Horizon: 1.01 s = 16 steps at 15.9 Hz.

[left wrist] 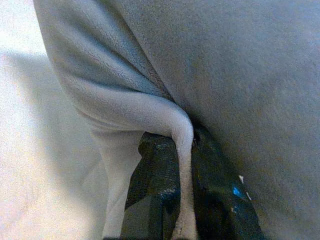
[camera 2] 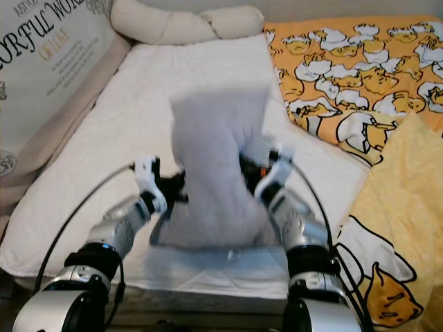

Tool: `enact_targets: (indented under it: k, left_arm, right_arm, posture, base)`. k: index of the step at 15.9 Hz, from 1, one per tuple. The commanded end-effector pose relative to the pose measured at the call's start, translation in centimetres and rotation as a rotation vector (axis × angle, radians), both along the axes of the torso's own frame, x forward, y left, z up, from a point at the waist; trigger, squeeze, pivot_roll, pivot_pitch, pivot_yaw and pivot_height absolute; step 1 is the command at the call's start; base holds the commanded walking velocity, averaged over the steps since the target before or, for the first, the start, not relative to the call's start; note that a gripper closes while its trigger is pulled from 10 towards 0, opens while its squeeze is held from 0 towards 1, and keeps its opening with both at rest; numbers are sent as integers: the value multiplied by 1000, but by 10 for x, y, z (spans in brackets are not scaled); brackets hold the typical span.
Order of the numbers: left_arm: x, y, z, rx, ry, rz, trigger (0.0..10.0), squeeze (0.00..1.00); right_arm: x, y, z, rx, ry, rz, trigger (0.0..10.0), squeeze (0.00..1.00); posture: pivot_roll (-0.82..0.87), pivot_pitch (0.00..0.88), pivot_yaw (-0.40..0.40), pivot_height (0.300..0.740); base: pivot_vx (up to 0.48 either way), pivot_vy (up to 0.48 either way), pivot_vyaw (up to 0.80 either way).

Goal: Clean up the room

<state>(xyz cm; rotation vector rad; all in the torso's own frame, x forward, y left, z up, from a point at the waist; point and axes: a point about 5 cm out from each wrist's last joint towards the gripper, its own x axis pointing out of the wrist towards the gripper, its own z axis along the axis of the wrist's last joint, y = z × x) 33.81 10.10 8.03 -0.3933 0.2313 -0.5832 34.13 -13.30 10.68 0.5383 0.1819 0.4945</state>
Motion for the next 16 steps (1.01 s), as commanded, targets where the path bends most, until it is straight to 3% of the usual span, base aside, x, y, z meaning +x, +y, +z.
enact_targets:
  k: [1, 4, 7, 11, 12, 13, 16]
  left_arm:
    - [6, -10, 36, -50, -156, -17, 0, 0]
    - [3, -6, 48, -80, -191, -2, 0, 0]
    - [-13, 5, 60, -41, -249, 58, 0, 0]
    - [-27, 11, 68, 115, -321, 110, 0, 0]
    - [-26, 12, 65, 151, -301, 122, 8392, 0]
    - [-26, 12, 64, 171, -285, 128, 10000, 0]
    - [-29, 12, 60, 238, -260, 124, 10000, 0]
  right_arm:
    - [-2, 23, 15, 47, -73, 83, 0, 0]
    - [-4, 23, 19, 30, -86, 65, 0, 0]
    - [-18, 25, 24, 38, -77, 46, 0, 0]
    - [-35, 27, 28, 2, -107, 32, 0, 0]
    - [-36, 27, 27, -15, -104, 24, 6745, 0]
    - [-36, 27, 26, -21, -98, 19, 10000, 0]
    - [-37, 27, 27, -31, -86, -19, 10000, 0]
  posture:
    - [-48, 0, 115, 740]
    - [-52, 0, 119, 740]
    - [-48, 0, 122, 740]
    - [-35, 0, 115, 740]
    - [-33, 0, 113, 740]
    - [-31, 0, 113, 740]
    - [-31, 0, 113, 740]
  base:
    - [0, 0, 0]
    - [0, 0, 0]
    - [0, 0, 0]
    - [0, 0, 0]
    - [0, 0, 0]
    - [0, 0, 0]
    - [0, 0, 0]
